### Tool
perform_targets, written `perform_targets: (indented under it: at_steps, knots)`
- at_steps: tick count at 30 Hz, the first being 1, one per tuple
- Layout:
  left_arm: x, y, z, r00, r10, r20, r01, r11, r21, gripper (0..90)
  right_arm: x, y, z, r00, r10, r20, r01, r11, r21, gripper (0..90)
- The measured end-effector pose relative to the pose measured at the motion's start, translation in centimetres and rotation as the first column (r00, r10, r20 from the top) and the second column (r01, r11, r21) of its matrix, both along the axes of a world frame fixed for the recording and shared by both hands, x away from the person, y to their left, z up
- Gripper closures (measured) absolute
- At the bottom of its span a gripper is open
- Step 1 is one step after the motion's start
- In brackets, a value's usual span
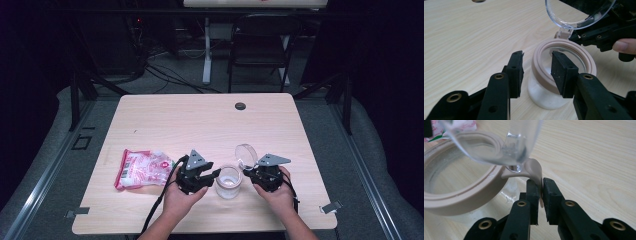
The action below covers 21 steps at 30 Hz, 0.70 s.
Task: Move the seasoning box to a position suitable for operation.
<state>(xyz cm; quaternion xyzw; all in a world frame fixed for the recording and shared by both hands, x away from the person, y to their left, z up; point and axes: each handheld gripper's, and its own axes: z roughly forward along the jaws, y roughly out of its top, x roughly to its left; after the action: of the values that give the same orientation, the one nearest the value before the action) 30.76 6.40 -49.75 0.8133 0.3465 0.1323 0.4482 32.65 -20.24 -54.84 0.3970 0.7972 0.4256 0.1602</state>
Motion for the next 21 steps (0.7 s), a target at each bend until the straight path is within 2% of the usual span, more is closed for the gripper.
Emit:
perform_targets:
  at_steps: [2, 9, 15, 21]
  knots:
    - [-0.1, 0.7, 0.3, 0.9999, 0.006, 0.013, -0.006, 1.0000, 0.004, 60.8, 0.3, 0.0, 0.0, 1.0000, 0.006, 0.007, -0.006, 1.000, -0.018, 84.0]
    - [-0.5, 4.2, 0.8, 0.9977, 0.057, 0.036, -0.057, 0.9984, -0.001, 59.1, 0.6, 0.0, 0.0, 0.9999, 0.014, 0.007, -0.014, 1.000, -0.011, 84.1]
    - [-0.6, 7.4, 0.3, 0.9929, 0.109, 0.048, -0.109, 0.9940, -0.002, 56.0, 0.7, 0.0, 0.0, 0.9997, 0.021, 0.009, -0.021, 1.000, -0.014, 84.2]
    - [-1.4, 10.2, -0.6, 0.9876, 0.138, 0.076, -0.141, 0.9894, 0.036, 51.7, 0.6, 0.0, 0.0, 0.9999, 0.012, 0.012, -0.012, 1.000, -0.016, 83.8]
